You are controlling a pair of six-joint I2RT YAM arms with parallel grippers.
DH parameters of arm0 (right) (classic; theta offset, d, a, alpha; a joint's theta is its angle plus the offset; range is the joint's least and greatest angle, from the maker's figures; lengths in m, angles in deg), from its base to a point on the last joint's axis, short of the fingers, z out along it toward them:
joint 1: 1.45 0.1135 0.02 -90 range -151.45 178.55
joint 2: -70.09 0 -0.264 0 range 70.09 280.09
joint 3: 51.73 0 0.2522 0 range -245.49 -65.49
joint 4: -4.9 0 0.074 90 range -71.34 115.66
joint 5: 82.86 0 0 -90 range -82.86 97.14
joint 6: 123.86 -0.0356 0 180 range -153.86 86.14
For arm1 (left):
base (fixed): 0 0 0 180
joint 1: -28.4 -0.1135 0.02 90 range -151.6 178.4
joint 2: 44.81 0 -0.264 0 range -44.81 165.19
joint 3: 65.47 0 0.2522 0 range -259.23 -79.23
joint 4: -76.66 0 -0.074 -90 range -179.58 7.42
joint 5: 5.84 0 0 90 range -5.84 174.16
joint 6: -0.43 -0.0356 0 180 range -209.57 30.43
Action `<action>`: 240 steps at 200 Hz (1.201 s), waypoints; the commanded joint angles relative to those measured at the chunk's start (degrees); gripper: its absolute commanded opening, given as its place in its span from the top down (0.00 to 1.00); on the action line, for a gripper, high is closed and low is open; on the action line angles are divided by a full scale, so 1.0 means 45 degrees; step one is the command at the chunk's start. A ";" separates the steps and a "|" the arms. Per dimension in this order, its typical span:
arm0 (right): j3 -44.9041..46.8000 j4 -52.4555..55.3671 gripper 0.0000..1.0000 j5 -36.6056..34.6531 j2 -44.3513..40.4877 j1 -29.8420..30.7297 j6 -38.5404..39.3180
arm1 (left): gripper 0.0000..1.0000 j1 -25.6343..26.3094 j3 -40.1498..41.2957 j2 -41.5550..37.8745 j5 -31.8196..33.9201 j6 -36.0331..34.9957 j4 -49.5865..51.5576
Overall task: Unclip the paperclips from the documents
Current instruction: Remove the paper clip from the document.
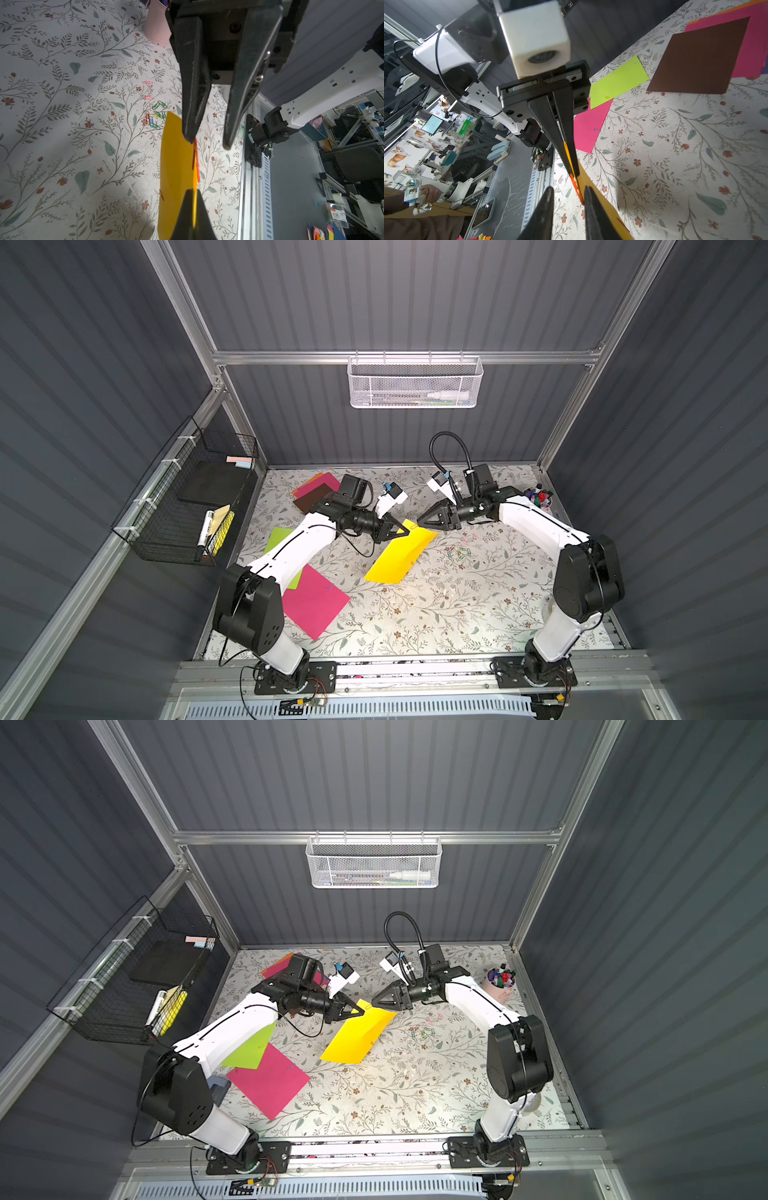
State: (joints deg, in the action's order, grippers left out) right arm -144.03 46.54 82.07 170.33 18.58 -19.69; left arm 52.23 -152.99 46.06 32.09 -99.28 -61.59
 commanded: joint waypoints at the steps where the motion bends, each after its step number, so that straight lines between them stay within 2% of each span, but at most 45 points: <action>1: -0.0301 0.0584 0.77 0.0763 0.0231 0.0021 0.0507 | 1.00 -0.0043 -0.0193 0.0066 -0.0396 -0.0317 0.0289; 43: -0.0414 0.1033 0.84 0.0789 0.0432 0.0021 0.0835 | 1.00 -0.0043 -0.0270 0.0021 -0.0632 -0.0361 0.0373; 81: -0.0506 0.1066 1.00 0.0672 0.0477 0.0002 0.0769 | 1.00 -0.0053 -0.0193 0.0021 -0.0627 -0.0361 0.0372; 197: -0.0403 0.0701 1.00 0.0290 0.0340 -0.0689 0.0197 | 1.00 -0.0023 0.0072 -0.0037 0.0217 -0.0070 -0.0002; 226: -0.0076 -0.0234 1.00 0.0060 0.0286 -0.1105 -0.0771 | 1.00 -0.0018 0.0053 -0.0018 0.0391 -0.0048 0.0007; 240: 0.0044 -0.0355 1.00 -0.0755 0.0221 -0.1242 -0.1222 | 1.00 -0.0023 0.0007 0.0002 0.0420 -0.0086 0.0106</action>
State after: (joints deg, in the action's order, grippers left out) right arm -144.90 47.74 82.23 171.95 14.17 -21.59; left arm 52.28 -152.97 46.06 33.25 -99.70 -62.51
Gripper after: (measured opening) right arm 0.049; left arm 0.054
